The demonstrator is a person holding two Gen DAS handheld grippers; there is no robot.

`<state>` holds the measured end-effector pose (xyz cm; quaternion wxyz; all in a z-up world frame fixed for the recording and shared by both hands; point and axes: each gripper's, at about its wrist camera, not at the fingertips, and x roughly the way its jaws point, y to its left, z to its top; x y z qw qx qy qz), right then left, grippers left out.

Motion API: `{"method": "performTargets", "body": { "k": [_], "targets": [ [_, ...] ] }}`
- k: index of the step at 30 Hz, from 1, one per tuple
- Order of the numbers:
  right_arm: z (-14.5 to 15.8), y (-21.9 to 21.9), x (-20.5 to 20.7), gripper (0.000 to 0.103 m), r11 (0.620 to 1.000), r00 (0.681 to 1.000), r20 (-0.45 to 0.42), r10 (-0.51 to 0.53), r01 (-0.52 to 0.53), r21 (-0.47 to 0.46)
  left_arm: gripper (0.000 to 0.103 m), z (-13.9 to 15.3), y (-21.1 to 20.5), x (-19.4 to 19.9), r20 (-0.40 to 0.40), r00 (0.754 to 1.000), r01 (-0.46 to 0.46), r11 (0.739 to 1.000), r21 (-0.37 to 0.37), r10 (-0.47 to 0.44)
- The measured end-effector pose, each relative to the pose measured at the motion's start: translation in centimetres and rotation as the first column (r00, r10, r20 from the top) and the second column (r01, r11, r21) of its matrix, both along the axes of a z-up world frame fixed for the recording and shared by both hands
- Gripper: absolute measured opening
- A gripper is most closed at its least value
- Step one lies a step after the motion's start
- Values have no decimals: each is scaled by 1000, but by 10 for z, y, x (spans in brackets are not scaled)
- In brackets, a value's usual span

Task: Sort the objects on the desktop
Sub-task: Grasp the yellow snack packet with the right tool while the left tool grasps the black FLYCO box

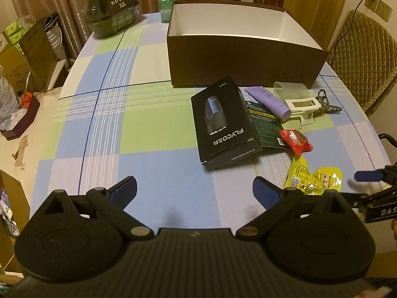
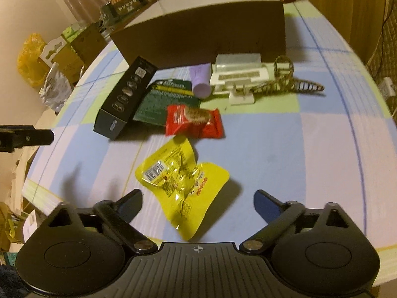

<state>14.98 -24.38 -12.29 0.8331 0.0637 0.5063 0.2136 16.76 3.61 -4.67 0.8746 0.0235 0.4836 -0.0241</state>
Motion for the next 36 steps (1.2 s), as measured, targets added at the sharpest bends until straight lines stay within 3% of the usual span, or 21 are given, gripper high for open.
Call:
{"method": "performTargets", "body": {
  "k": [8, 10, 12, 20, 23, 36],
  "targets": [
    [-17, 8, 9, 57, 996, 999, 11, -32, 31, 81, 98, -5, 9, 7, -10, 1000, -10, 1000, -1, 10],
    [-20, 10, 12, 25, 995, 1000, 4, -16, 16, 97, 98, -6, 12, 8, -15, 1000, -14, 1000, 0, 14],
    [-19, 10, 12, 21, 993, 1000, 7, -11, 10, 115, 98, -7, 14, 10, -18, 1000, -15, 1000, 2, 15],
    [2, 16, 1, 18, 998, 996, 71, 47, -50, 43, 98, -11, 19, 16, -27, 1000, -9, 1000, 0, 9],
    [9, 15, -2, 3, 999, 995, 82, 49, -50, 16, 98, -13, 17, 20, -30, 1000, 2, 1000, -8, -3],
    [47, 6, -10, 0, 997, 989, 148, -13, 23, -68, 98, -18, 4, 39, -35, 996, 80, 996, -39, -82]
  ]
}}
